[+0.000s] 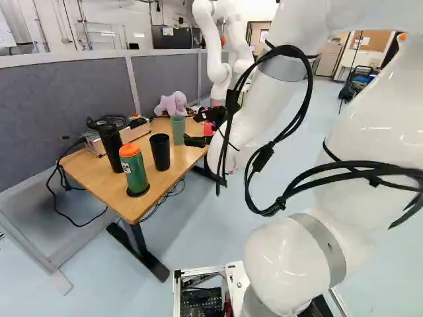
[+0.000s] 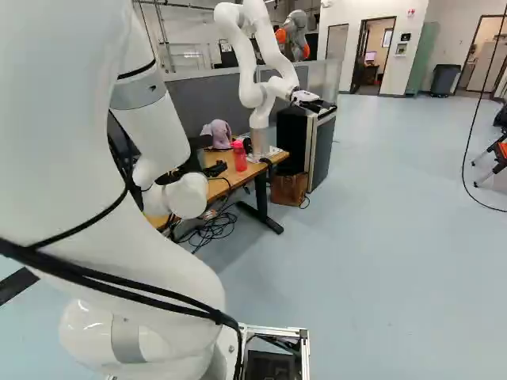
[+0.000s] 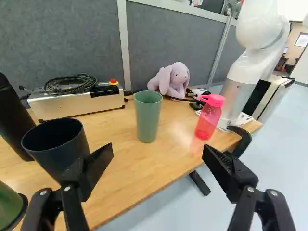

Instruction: Place the green cup on the table

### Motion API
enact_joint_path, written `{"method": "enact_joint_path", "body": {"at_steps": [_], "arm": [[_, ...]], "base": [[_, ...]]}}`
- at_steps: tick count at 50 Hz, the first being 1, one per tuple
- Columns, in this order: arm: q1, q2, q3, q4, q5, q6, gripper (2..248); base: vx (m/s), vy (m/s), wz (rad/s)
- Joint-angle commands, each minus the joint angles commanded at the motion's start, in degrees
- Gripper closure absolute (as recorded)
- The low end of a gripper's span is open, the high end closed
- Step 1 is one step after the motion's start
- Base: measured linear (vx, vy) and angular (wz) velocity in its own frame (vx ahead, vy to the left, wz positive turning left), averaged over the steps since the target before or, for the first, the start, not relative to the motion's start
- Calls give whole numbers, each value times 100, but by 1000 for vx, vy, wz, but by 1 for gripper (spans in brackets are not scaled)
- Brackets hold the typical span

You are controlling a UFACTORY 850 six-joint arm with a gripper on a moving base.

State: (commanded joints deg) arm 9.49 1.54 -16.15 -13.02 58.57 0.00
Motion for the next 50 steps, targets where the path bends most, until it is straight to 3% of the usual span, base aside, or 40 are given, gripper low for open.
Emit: {"method": "enact_joint_path", "body": {"at_steps": [19,50], "arm": [[-270,550,533,0,0,0,3],[-418,745,660,284,-187,0,3]], "base": [[0,0,0],[0,0,0]]}}
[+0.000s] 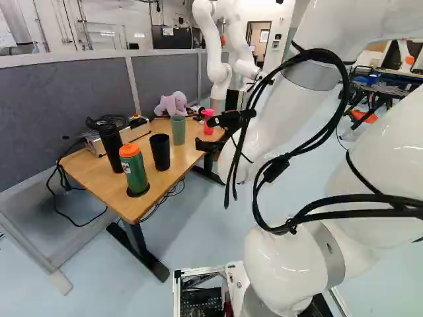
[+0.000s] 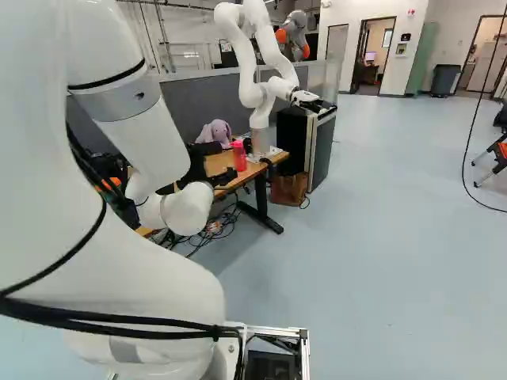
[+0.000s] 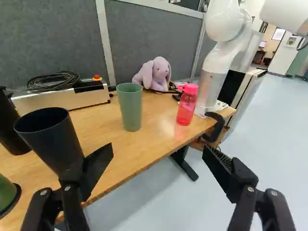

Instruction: Place the green cup on the table

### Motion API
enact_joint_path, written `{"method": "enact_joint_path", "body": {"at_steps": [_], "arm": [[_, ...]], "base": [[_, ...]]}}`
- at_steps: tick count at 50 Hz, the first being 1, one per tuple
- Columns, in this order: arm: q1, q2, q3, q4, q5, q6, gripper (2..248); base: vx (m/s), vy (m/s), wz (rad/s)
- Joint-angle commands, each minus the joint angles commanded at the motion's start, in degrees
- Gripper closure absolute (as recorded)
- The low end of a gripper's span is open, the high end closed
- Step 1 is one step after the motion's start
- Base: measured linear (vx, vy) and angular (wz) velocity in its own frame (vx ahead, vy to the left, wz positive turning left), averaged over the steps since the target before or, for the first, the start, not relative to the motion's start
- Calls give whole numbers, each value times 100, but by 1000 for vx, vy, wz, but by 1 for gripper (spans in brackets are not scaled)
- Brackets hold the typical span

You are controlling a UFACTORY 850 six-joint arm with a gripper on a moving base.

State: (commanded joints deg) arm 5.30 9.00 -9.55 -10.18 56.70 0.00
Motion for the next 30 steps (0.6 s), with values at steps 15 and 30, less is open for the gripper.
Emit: {"method": "enact_joint_path", "body": {"at_steps": [15,30], "arm": [[-190,250,163,364,-240,0,3],[-376,497,323,722,-475,0,3]], "base": [[0,0,0],[0,0,0]]}}
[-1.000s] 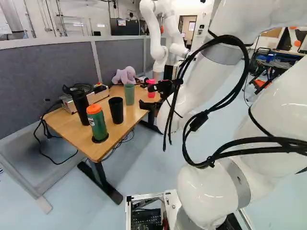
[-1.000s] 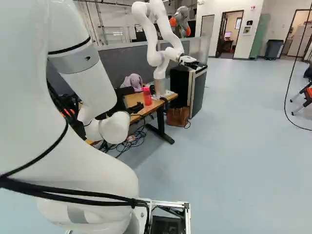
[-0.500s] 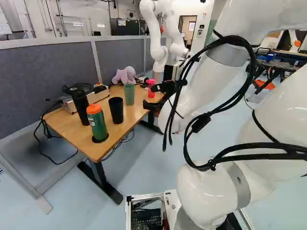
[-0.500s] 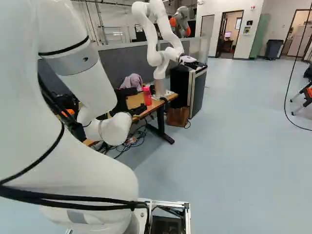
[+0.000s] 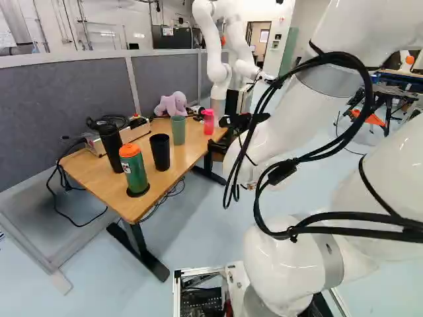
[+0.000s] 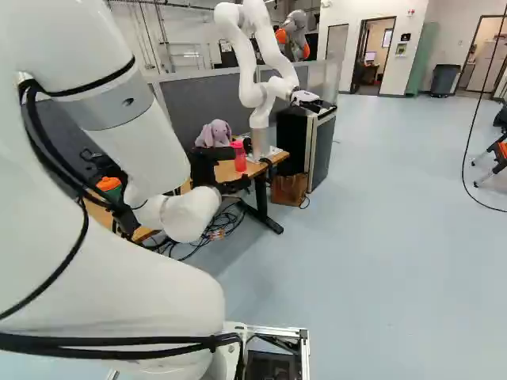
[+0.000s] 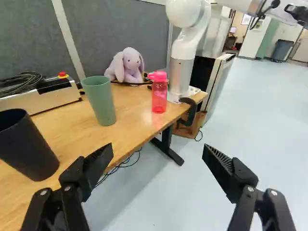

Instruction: Place the green cup on the table

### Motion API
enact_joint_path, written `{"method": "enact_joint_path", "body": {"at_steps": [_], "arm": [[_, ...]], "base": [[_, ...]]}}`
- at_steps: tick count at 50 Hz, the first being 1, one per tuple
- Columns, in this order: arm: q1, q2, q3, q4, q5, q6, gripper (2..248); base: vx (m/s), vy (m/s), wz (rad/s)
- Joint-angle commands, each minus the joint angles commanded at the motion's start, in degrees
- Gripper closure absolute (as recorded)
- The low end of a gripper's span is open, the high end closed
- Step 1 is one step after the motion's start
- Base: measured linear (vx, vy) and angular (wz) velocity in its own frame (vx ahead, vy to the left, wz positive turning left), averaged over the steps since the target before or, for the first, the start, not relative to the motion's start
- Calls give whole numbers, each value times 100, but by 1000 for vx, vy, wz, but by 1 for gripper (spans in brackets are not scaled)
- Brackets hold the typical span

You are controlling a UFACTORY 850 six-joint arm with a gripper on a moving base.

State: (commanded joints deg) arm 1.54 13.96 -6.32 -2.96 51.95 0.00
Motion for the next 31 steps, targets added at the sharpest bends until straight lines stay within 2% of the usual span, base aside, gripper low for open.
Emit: {"method": "enact_joint_path", "body": {"at_steps": [15,31], "arm": [[-116,153,99,222,-146,0,3],[-154,204,132,296,-195,0,3]], "base": [[0,0,0],[0,0,0]]}}
